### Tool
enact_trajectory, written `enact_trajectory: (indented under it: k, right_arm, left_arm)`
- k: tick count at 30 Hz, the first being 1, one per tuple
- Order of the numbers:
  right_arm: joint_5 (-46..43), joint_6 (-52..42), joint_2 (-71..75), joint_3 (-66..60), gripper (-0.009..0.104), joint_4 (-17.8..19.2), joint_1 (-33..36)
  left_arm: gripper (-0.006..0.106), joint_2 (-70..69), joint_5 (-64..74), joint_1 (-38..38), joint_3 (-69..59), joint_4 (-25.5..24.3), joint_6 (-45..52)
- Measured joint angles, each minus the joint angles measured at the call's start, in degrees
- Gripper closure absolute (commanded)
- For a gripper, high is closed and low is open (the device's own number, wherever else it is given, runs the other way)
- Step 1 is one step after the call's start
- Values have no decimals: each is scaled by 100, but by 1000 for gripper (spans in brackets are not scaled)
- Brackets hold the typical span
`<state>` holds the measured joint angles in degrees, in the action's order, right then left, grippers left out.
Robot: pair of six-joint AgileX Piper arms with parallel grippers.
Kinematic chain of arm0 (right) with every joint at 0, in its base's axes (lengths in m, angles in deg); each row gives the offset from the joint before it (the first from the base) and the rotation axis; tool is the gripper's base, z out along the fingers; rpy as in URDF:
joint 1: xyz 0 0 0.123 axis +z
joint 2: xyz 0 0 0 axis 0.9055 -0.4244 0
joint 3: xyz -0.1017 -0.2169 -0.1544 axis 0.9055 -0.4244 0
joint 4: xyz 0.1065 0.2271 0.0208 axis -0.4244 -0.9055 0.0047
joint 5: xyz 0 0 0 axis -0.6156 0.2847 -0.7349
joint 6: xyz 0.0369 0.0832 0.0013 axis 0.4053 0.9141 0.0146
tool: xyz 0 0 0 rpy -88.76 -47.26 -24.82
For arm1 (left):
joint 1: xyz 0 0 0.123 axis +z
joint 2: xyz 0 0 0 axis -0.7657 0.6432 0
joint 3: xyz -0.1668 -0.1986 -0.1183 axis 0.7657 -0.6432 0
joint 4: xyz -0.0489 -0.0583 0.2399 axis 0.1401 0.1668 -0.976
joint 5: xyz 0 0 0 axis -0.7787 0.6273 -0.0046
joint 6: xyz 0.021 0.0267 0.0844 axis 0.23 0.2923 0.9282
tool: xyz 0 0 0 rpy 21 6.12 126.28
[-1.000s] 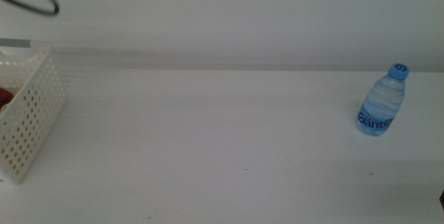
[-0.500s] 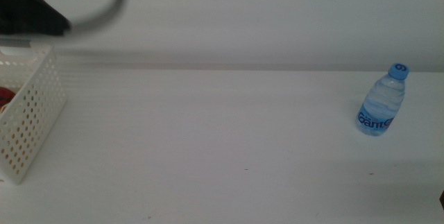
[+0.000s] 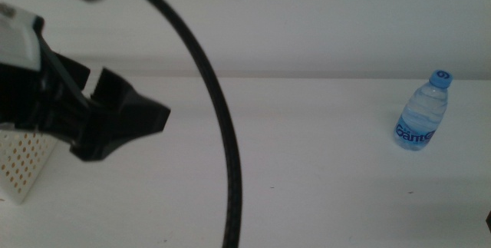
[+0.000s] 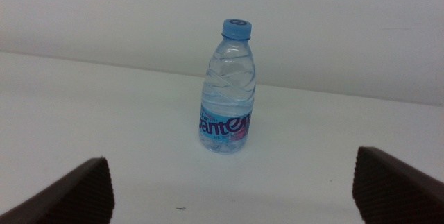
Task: Use arms to grab the bottles and put them into the dustbin to the left of the table.
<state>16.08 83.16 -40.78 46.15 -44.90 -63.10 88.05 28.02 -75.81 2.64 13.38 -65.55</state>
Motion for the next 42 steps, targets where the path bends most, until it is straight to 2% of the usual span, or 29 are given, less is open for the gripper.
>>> enact_trajectory:
  k: [15,42]
  right_arm:
    - [0,0,0,0,3,0,0]
    - [0,0,0,0,3,0,0]
  left_arm:
    - [7,-118,-769,0,0,656,-203]
    - [7,-357,-1218,0,-3,608,-214]
